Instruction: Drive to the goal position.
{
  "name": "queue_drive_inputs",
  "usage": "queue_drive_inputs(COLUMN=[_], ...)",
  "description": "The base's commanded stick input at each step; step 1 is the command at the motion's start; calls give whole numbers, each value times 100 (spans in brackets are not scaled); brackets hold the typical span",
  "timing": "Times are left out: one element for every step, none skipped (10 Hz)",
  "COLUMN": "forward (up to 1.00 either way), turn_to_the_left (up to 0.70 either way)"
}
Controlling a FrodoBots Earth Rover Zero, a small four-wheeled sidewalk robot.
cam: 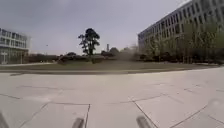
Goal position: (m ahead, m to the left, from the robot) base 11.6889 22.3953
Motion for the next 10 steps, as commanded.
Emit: queue_drive_inputs(forward=[70, 70, 70, 70, 70, 70, 70, 70, 70, 70], turn_to_the_left=[27, 27, 27, 27, 27, 27, 27, 27, 27, 27])
